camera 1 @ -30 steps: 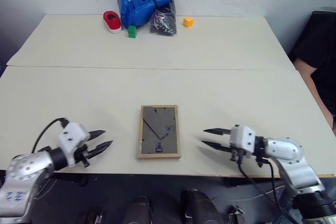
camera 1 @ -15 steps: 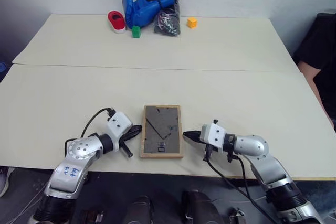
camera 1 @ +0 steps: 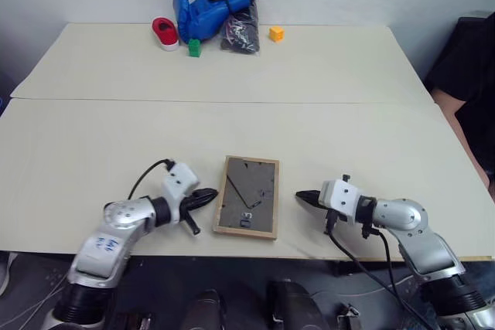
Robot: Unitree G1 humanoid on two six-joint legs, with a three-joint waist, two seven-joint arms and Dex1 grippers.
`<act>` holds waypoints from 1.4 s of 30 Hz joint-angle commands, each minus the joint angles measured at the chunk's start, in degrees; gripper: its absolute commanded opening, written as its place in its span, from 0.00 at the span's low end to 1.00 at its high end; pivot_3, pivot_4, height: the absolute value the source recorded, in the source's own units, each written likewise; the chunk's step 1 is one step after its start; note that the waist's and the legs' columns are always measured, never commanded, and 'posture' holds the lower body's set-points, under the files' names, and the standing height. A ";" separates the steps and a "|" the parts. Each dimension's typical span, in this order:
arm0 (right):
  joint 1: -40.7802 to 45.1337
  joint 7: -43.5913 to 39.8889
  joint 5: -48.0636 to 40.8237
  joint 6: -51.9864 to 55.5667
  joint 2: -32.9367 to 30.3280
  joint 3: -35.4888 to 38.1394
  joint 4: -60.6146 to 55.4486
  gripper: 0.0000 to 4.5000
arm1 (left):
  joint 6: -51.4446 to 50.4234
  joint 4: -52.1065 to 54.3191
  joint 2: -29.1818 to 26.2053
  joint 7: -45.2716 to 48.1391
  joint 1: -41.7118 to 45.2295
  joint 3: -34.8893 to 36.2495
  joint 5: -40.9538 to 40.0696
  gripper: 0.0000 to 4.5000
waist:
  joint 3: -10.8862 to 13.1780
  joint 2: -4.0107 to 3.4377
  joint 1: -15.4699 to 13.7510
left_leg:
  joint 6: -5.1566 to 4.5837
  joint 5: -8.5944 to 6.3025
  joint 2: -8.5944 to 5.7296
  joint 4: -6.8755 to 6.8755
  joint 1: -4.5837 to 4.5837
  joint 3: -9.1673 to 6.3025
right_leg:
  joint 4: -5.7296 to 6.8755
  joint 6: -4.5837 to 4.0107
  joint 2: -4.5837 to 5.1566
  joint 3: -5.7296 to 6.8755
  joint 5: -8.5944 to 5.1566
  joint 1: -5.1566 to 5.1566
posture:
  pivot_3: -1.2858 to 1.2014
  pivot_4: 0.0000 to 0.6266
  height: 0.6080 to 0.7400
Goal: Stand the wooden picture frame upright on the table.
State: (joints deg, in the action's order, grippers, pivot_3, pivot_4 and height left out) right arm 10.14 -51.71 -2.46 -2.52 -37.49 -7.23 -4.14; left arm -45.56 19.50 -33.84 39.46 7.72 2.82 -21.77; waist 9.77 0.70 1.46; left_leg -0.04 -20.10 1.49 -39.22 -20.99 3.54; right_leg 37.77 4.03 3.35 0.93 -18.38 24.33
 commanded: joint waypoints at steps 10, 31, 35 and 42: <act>0.50 -4.72 -0.47 0.57 -0.08 -4.73 -6.17 0.00 | -46.94 -24.57 -9.21 -3.56 19.27 1.91 -38.19 0.90 | -0.01 0.03 -0.11 | 0.08 0.04 -0.06 -0.03 -0.09 -0.17 | 0.04 -0.01 0.03 0.02 -0.01 0.06 | 0.52 0.24 1.00; 4.82 -0.54 4.82 0.91 6.74 -9.94 -1.99 0.00 | -46.68 -38.23 2.31 -41.72 25.28 0.23 -70.01 1.00 | -0.38 0.07 -1.33 | -0.04 -0.05 -0.30 -0.03 0.78 -0.38 | -0.10 0.00 0.24 0.03 -0.01 -0.89 | 0.52 0.24 1.00; 4.62 0.15 5.19 1.39 7.47 -10.36 -2.24 0.00 | -46.40 -38.17 2.70 -45.80 25.14 0.51 -73.53 0.96 | -0.38 0.07 -1.25 | -0.04 -0.05 -0.33 -0.04 0.75 -0.43 | -0.11 0.00 0.24 0.07 -0.01 -0.87 | 0.52 0.24 1.00; 3.66 0.37 4.95 1.09 6.24 -9.95 -2.19 0.00 | -41.28 -35.60 3.31 -51.86 22.26 1.20 -78.25 0.54 | -0.38 0.08 -1.25 | -0.01 -0.04 -0.32 -0.03 0.76 -0.43 | -0.21 0.01 0.24 0.09 -0.02 -0.88 | 0.52 0.24 1.00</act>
State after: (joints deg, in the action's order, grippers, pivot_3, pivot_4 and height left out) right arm 14.21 -51.33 2.28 -1.18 -30.91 -17.14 -5.12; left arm -87.87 -18.27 -31.21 -10.85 30.35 4.61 -98.71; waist 9.40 0.78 0.21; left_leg -0.05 -20.13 1.16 -39.25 -20.24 3.09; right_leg 37.50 4.04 3.59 1.03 -18.40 23.46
